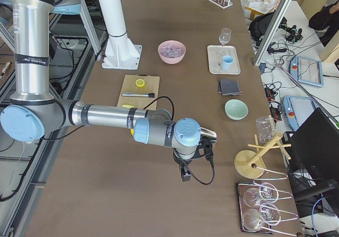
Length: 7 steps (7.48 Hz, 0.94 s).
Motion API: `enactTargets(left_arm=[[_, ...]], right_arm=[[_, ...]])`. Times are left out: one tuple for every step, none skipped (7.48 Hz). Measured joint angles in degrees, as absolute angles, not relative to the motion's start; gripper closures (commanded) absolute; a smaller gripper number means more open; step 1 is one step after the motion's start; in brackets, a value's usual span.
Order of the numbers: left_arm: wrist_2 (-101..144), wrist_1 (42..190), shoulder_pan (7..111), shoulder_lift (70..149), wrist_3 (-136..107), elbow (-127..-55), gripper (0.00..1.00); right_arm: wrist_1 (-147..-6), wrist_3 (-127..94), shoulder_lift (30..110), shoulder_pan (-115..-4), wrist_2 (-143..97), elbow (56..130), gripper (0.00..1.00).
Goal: Put ice in cup with scoop
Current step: 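Grasp the metal ice scoop by its handle with the right gripper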
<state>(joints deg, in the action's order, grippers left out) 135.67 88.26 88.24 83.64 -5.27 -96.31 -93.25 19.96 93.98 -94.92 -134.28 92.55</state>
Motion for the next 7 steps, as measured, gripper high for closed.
enactTargets(left_arm=[[135.7, 88.2, 88.2, 83.7, -5.3, -96.3, 0.02], [135.8, 88.3, 88.2, 83.7, -5.2, -96.4, 0.02], [135.9, 88.4, 87.9, 83.9, -5.0, -96.4, 0.02], [136.0, 89.1, 86.9, 84.2, -4.8, -96.6, 0.02], [136.0, 91.2, 85.2, 84.4, -4.7, -96.9, 0.02], [136.0, 93.5, 83.6, 84.4, -4.8, -97.1, 0.02], [136.3, 95.2, 81.7, 84.5, -4.8, -97.3, 0.02]], right_arm=[[-93.2, 19.9, 94.0, -94.9, -134.3, 92.5, 0.0], [-93.2, 19.7, 94.1, -94.9, -134.3, 92.6, 0.01], [-93.2, 19.6, 94.1, -94.8, -134.5, 92.5, 0.0], [-93.2, 19.5, 94.1, -94.7, -134.7, 92.4, 0.0], [-93.2, 18.6, 94.0, -94.1, -135.1, 92.9, 0.0], [-93.2, 14.1, 94.0, -92.6, -136.2, 94.5, 0.0], [-93.2, 6.7, 93.9, -89.9, -137.0, 97.4, 0.01]])
